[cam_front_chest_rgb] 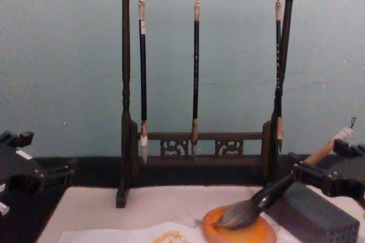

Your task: Pick up the brush from the inkstone, write on the paper, then place the brush back to its original position.

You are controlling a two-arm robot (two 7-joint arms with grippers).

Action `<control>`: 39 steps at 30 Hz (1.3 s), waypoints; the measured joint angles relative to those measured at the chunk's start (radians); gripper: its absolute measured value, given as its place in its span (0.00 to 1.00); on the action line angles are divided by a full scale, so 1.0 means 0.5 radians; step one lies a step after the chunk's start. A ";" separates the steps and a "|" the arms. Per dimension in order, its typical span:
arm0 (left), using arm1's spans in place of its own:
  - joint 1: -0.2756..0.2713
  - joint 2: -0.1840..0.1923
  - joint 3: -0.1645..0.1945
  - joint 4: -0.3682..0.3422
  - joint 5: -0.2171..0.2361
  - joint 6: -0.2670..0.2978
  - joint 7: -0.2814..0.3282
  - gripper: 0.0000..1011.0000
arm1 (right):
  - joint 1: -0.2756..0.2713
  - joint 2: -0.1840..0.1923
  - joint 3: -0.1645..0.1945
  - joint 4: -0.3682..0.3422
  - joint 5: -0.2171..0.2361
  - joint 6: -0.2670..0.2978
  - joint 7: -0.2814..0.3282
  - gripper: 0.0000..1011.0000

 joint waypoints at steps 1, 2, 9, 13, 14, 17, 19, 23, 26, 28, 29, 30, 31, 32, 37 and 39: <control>0.000 0.000 0.000 0.000 0.000 0.000 0.000 0.99 | 0.000 0.000 0.000 0.000 0.000 0.000 0.000 0.99; 0.000 0.000 0.000 0.000 0.000 0.000 0.000 0.99 | 0.000 0.001 0.000 -0.001 0.001 0.000 0.001 0.99; 0.000 0.000 0.000 0.000 0.000 0.000 0.000 0.99 | 0.000 0.002 -0.002 -0.002 0.004 0.000 0.002 0.99; 0.000 0.000 0.000 0.000 0.000 0.000 0.000 0.99 | 0.000 0.002 -0.003 -0.003 0.005 0.000 0.003 0.99; 0.000 0.000 0.000 0.000 0.000 0.000 0.000 0.99 | 0.000 0.002 -0.003 -0.003 0.005 0.000 0.003 0.99; 0.000 0.000 0.000 0.000 0.000 0.000 0.000 0.99 | 0.000 0.003 -0.003 -0.004 0.006 0.000 0.004 0.99; 0.000 0.000 0.000 0.000 0.000 0.000 0.000 0.99 | 0.000 0.003 -0.003 -0.004 0.007 0.000 0.004 0.99; 0.000 0.000 0.000 0.000 0.000 0.000 0.000 0.99 | 0.000 0.004 -0.003 -0.004 0.008 0.000 0.005 0.99; 0.000 0.000 0.000 0.000 0.000 0.000 0.000 0.99 | 0.000 0.004 -0.003 -0.004 0.009 0.000 0.005 0.99; 0.000 0.000 0.000 0.000 0.000 0.000 0.000 0.99 | 0.000 0.004 -0.003 -0.004 0.009 0.000 0.005 0.99; 0.000 0.000 0.000 0.000 0.000 0.000 0.000 0.99 | 0.000 0.004 -0.003 -0.004 0.009 0.000 0.005 0.99; 0.000 0.000 0.000 0.000 0.000 0.000 0.000 0.99 | 0.000 0.004 -0.003 -0.004 0.009 0.000 0.005 0.99; 0.000 0.000 0.000 0.000 0.000 0.000 0.000 0.99 | 0.000 0.004 -0.003 -0.004 0.009 0.000 0.005 0.99; 0.000 0.000 0.000 0.000 0.000 0.000 0.000 0.99 | 0.000 0.004 -0.003 -0.004 0.009 0.000 0.005 0.99; 0.000 0.000 0.000 0.000 0.000 0.000 0.000 0.99 | 0.000 0.004 -0.003 -0.004 0.009 0.000 0.005 0.99; 0.000 0.000 0.000 0.000 0.000 0.000 0.000 0.99 | 0.000 0.004 -0.003 -0.004 0.009 0.000 0.005 0.99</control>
